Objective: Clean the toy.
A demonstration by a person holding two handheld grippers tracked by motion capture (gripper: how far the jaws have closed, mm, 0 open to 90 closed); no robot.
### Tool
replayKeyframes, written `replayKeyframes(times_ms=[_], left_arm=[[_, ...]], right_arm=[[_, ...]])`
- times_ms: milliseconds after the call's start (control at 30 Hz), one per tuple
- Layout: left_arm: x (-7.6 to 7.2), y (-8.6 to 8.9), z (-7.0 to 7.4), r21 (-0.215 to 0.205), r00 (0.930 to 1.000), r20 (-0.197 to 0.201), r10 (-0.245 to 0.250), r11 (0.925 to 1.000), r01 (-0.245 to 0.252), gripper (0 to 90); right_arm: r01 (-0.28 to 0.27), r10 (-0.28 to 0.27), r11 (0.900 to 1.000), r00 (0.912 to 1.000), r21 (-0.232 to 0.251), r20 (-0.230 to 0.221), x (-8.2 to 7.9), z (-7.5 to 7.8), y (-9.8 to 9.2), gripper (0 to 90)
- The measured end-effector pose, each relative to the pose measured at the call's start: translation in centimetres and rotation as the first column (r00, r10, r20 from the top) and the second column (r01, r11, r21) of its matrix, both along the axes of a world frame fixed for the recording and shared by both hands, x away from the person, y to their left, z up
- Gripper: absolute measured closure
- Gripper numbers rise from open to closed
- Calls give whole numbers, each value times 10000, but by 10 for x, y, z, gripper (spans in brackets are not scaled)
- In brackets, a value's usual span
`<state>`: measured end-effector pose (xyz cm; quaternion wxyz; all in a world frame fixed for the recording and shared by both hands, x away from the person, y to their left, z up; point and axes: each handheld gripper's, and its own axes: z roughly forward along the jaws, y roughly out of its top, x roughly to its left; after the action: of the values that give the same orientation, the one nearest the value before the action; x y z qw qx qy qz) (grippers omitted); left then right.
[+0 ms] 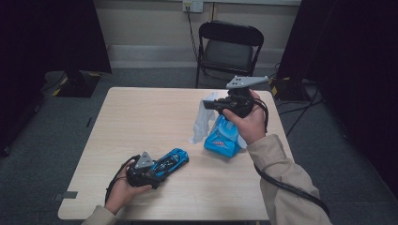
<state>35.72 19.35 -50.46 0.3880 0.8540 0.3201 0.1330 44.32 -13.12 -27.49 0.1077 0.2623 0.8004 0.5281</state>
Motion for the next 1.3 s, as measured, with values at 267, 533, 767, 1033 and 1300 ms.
replayKeyframes(times_ms=[267,533,767,1033,1300], left_arm=[[0,0,0,-19,10000,16,14,10000,-14,234],[0,0,0,-7,10000,25,39,10000,-39,235],[0,0,0,-4,10000,16,36,10000,-36,235],[0,0,0,23,10000,27,28,10000,-28,235],[0,0,0,40,10000,38,12,10000,-12,235]], right_arm=[[-633,635,9979,9977,97,-227,-11,-15,17,900],[-1293,1297,9915,9905,126,-447,-19,-29,43,900],[-1453,1472,9887,9875,372,-562,-24,-46,56,900],[-1410,1467,9886,9808,520,-1283,-30,-95,70,899],[-1440,1408,9896,9766,-79,-1623,-34,-134,70,897]])
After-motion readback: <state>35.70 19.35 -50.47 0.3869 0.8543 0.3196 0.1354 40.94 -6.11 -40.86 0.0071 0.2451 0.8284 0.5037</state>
